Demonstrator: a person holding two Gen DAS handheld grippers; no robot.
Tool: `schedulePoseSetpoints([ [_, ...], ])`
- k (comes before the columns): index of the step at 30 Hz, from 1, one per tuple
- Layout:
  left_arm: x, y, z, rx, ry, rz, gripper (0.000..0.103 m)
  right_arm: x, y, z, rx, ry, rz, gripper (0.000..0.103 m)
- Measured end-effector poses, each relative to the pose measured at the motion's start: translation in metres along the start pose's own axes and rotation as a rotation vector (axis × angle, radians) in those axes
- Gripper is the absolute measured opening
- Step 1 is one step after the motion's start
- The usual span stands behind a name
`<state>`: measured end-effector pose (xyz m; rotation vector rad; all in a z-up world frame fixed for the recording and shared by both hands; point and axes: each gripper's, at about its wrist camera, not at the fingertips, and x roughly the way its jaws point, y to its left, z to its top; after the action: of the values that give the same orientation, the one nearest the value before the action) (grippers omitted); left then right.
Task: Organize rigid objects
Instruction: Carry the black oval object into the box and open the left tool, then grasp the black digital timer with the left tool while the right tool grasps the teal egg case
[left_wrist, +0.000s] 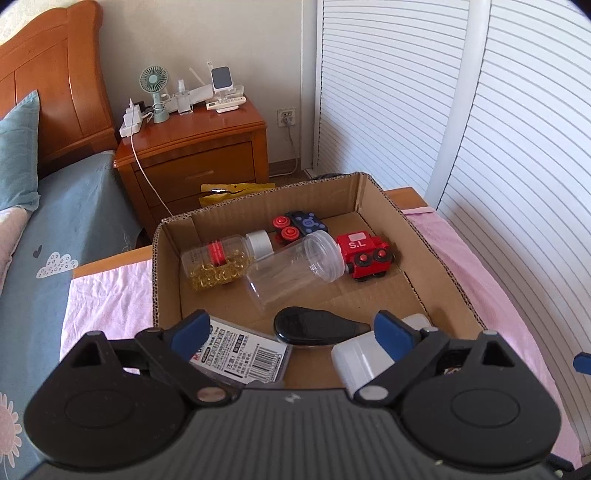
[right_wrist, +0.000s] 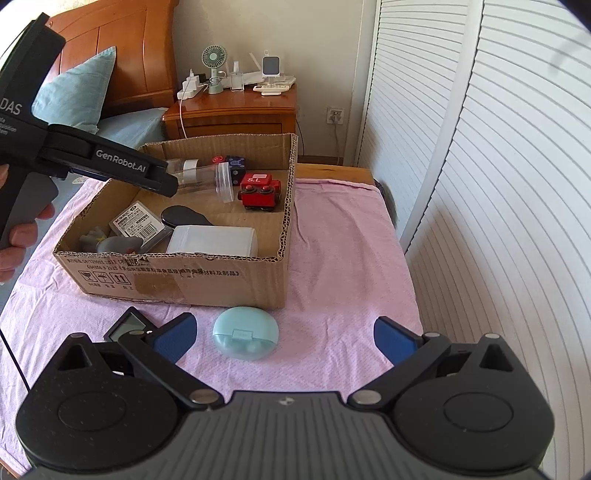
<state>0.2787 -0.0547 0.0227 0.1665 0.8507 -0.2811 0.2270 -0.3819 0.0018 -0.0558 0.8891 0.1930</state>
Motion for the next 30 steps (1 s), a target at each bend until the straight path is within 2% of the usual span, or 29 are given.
schedulePoseSetpoints([
  [7,-0.046,0.008,-0.021,0.037,-0.017,-0.003,0.097,-0.011,-0.004,-0.008,0.051,-0.017,0.019,0.103],
  [12,-0.077,0.015,-0.052,0.068,-0.024,0.003,0.101,-0.009,-0.007,-0.021,0.071,-0.011,0.018,0.103],
  [16,-0.086,0.015,-0.084,0.093,-0.011,-0.006,0.101,-0.004,-0.013,-0.032,0.094,0.014,0.010,0.103],
  [22,-0.071,0.005,-0.123,0.092,0.017,-0.059,0.101,0.006,-0.018,-0.045,0.120,0.050,0.017,0.103],
  [26,-0.050,-0.011,-0.139,0.117,0.041,-0.045,0.101,0.009,-0.017,-0.048,0.116,0.058,0.023,0.103],
  [30,-0.033,-0.023,-0.149,0.122,0.063,-0.083,0.101,0.009,-0.018,-0.049,0.113,0.061,0.023,0.103],
])
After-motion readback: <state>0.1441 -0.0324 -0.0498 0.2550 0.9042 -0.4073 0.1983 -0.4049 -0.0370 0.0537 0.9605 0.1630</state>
